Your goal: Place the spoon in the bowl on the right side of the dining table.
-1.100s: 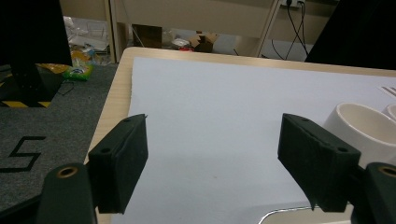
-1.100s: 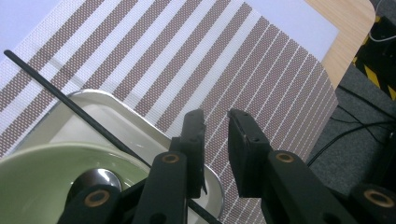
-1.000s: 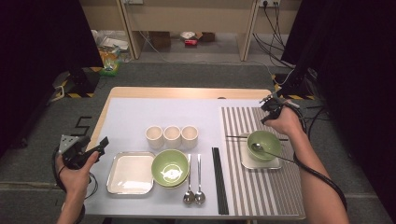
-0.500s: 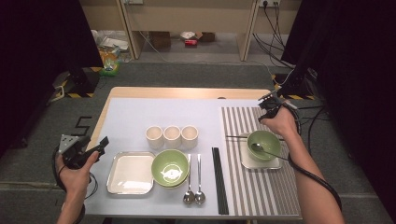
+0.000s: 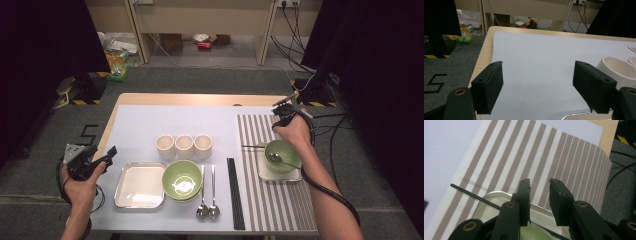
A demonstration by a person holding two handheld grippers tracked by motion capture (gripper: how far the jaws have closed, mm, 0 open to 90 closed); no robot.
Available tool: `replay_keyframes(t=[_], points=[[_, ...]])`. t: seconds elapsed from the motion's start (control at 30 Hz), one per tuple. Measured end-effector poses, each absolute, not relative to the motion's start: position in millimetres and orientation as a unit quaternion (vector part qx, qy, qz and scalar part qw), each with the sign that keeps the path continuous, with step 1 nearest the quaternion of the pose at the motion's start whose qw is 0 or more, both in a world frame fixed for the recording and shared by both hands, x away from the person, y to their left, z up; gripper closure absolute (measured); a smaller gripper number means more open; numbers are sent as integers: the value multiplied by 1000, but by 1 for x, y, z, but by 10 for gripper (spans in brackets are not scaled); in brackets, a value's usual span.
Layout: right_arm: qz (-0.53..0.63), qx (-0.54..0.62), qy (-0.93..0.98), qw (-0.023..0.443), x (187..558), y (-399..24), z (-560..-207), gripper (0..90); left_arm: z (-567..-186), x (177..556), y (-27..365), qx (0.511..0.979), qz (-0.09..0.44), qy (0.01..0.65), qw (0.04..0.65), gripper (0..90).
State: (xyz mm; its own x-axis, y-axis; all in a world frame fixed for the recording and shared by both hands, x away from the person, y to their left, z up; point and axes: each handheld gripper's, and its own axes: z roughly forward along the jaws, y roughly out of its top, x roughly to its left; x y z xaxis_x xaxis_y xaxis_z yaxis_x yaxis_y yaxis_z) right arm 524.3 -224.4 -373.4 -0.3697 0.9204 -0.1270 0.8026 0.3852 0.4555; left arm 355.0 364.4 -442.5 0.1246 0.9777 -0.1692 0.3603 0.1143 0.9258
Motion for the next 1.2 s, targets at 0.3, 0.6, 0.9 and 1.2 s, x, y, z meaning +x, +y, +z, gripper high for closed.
replay_keyframes(t=[0.3, 0.6, 0.9, 1.2], points=[[161, 551, 801, 171, 518, -205, -374, 701, -443, 355, 364, 581, 325, 576, 475, 236], [168, 542, 811, 141, 508, -182, -380, 698, -443, 356, 363, 582, 324, 575, 475, 236], [170, 544, 813, 118, 496, -161, -387, 659, -442, 355, 364, 583, 323, 574, 475, 236], [166, 552, 811, 99, 480, -144, -398, 657, -441, 355, 363, 582, 324, 574, 477, 236]])
